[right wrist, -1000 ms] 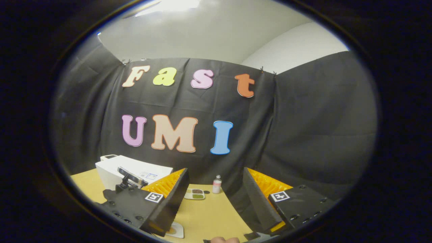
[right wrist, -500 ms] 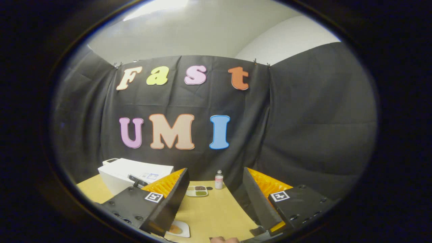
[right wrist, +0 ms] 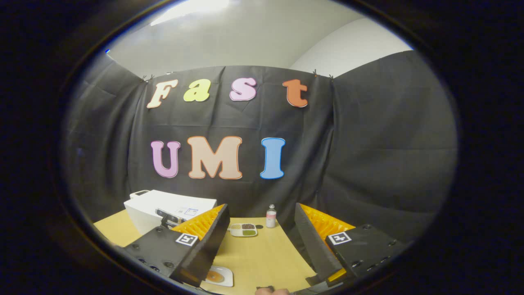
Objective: Open the microwave oven with the left hand, put the food in, and close the microwave oven.
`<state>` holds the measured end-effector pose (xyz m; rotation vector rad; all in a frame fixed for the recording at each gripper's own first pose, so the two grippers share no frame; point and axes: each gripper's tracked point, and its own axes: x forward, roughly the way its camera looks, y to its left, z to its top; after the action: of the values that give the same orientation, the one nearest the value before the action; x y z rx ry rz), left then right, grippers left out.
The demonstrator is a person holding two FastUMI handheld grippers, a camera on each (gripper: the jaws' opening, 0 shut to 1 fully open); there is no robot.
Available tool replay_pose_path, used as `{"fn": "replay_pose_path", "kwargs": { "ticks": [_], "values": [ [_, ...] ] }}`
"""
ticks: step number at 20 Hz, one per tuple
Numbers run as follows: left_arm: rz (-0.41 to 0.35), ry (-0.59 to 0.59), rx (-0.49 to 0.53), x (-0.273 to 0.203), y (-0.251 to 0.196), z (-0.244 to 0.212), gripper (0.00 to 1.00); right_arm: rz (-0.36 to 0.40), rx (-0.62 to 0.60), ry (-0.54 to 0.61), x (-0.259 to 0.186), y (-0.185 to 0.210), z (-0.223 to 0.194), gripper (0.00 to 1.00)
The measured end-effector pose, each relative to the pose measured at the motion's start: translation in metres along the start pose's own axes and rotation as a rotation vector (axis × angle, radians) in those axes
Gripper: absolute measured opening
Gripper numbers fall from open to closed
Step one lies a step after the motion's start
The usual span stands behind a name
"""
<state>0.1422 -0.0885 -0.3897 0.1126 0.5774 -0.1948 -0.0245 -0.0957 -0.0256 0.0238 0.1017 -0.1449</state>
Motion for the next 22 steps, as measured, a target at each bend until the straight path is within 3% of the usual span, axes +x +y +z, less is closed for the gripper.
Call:
{"fn": "replay_pose_path", "kwargs": {
  "ticks": [3, 6, 10, 13, 15, 17, 20, 22],
  "values": [
    [-0.001, 0.041, -0.061, -0.019, -0.001, -0.012, 0.04, 0.003, -0.008, -0.008, 0.001, 0.000, 0.004, 0.96],
    [-0.014, -0.025, -0.010, -0.059, 0.002, -0.029, 0.03, -0.010, -0.024, -0.012, 0.004, -0.003, 0.000, 0.96],
    [-0.069, 0.005, -0.071, -0.105, 0.015, -0.056, 0.04, 0.045, -0.019, 0.010, 0.017, 0.020, -0.008, 0.97],
    [-0.078, 0.024, -0.071, -0.143, 0.033, -0.076, 0.10, 0.107, -0.034, 0.004, 0.025, 0.045, -0.012, 0.97],
    [-0.042, 0.043, -0.072, -0.170, 0.056, -0.089, 0.13, 0.158, -0.027, 0.023, 0.030, 0.063, -0.022, 0.97],
    [0.016, 0.079, -0.141, -0.198, 0.083, -0.104, 0.14, 0.219, -0.002, 0.028, 0.034, 0.085, -0.024, 0.99],
    [0.171, 0.067, -0.274, -0.238, 0.145, -0.111, 0.17, 0.319, 0.012, 0.044, 0.044, 0.121, -0.034, 0.97],
    [0.256, 0.074, -0.284, -0.263, 0.183, -0.118, 0.21, 0.386, 0.035, 0.060, 0.048, 0.146, -0.039, 0.99]
  ]
}}
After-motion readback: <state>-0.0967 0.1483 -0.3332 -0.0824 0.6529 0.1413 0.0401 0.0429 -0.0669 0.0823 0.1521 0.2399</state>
